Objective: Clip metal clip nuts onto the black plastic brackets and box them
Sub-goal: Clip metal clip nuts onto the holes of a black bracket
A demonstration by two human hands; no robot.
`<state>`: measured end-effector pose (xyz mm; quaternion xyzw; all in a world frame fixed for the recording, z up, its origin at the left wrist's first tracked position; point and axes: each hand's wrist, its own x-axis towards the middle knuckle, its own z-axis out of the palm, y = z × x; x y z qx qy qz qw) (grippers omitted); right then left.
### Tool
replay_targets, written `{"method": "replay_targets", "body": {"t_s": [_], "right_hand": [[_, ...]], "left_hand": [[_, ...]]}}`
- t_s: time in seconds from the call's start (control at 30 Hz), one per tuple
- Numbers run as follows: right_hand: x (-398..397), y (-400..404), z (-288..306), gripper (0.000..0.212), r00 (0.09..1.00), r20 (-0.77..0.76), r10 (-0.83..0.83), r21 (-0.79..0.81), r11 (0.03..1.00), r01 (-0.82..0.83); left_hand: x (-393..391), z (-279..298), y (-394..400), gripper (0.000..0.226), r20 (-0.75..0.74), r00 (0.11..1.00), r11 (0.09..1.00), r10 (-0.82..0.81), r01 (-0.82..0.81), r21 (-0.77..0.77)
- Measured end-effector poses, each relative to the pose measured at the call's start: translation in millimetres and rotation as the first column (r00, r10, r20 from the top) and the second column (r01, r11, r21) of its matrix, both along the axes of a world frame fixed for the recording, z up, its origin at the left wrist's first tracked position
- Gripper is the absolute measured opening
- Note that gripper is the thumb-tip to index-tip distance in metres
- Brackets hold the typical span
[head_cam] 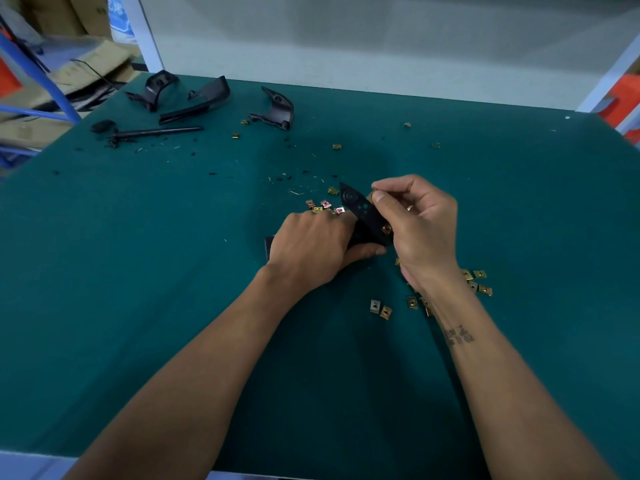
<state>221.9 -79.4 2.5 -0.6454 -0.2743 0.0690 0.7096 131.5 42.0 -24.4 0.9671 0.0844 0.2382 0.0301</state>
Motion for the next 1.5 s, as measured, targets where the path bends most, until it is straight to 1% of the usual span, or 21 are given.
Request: {"method": "replay_targets", "body": {"t_s": [0.3,0.43,0.53,0.67,0.7,0.77,0.83,0.9,0.93,1.0,1.03,1.1,1.23,1.43,1.5], "right_hand": [[0.8,1.5,-3.4,0.018,1.000,-0.014,0.002,-0.015,1.000,-0.002],[-0.9,3.0,-5.7,0.019,1.000,-0.008,-0.022,-0.013,1.000,0.022],[-0.7,2.1,-4.9,0.018,1.000,-0.022,-0.001,-0.006,1.000,0.001],[-2.4,2.6,-7.3,0.020,1.000,0.024,-0.012,-0.015,1.000,0.013],[-3.6,3.5,-8.1,0.021,1.000,0.018,-0.018,-0.009,1.000,0.018],[-6.7,5.0,-7.6,0.021,0.999,-0.045,-0.026,0.030,0.999,0.028],[-8.4,5.3,-6.9,0.017,0.995,-0.097,-0.030,0.066,0.997,0.037],[-9.7,5.0,-6.0,0.013,0.994,-0.105,-0.015,0.087,0.996,0.025],[-10.5,4.8,-5.4,0.014,0.994,-0.111,-0.003,0.108,0.994,0.015],[-11.3,4.6,-5.9,0.026,0.994,-0.111,0.000,0.141,0.990,0.016],[-11.9,4.9,-6.5,0.028,0.994,-0.106,-0.004,0.144,0.989,0.019],[-14.2,5.7,-7.7,0.026,0.995,-0.095,0.010,0.137,0.991,0.003],[-16.4,5.6,-8.3,0.029,0.996,-0.070,0.055,0.111,0.993,-0.047],[-9.8,2.4,-5.8,0.033,0.993,-0.098,0.063,0.023,0.998,-0.061],[-8.1,1.8,-6.4,0.028,0.992,-0.099,0.077,0.008,0.997,-0.077]], "left_hand": [[-0.8,0.6,-0.2,0.055,0.008,1.000,1.000,-0.001,0.000,0.003],[-0.3,0.6,0.2,0.068,-0.044,0.999,0.999,0.025,-0.023,0.036],[-0.1,0.7,0.2,0.067,-0.062,0.998,0.999,0.026,-0.024,0.033],[0.6,1.0,0.1,0.074,-0.078,0.997,0.999,0.025,-0.023,0.034],[0.7,1.4,0.1,0.075,-0.083,0.996,0.999,0.026,-0.023,0.036],[0.3,1.2,0.0,0.076,-0.088,0.996,0.999,0.021,-0.018,0.035],[0.2,1.5,-0.2,0.073,-0.086,0.996,0.999,0.017,-0.015,0.032],[0.3,1.6,-0.2,0.073,-0.087,0.996,0.999,0.017,-0.014,0.031],[0.0,1.5,-0.1,0.075,-0.091,0.996,0.999,0.018,-0.015,0.031],[-0.6,1.5,0.8,0.077,-0.098,0.995,0.999,0.019,-0.016,0.033],[-1.0,1.5,1.0,0.077,-0.099,0.995,0.999,0.018,-0.015,0.033],[-1.4,1.8,0.6,0.076,-0.105,0.994,0.999,0.021,-0.018,0.032],[-0.8,1.6,0.9,0.076,-0.123,0.992,0.999,0.036,-0.031,0.041],[-1.4,1.2,0.7,0.076,-0.117,0.992,0.999,0.041,-0.039,0.015],[-1.8,0.8,1.2,0.075,-0.112,0.993,0.999,0.042,-0.040,0.017]]}}
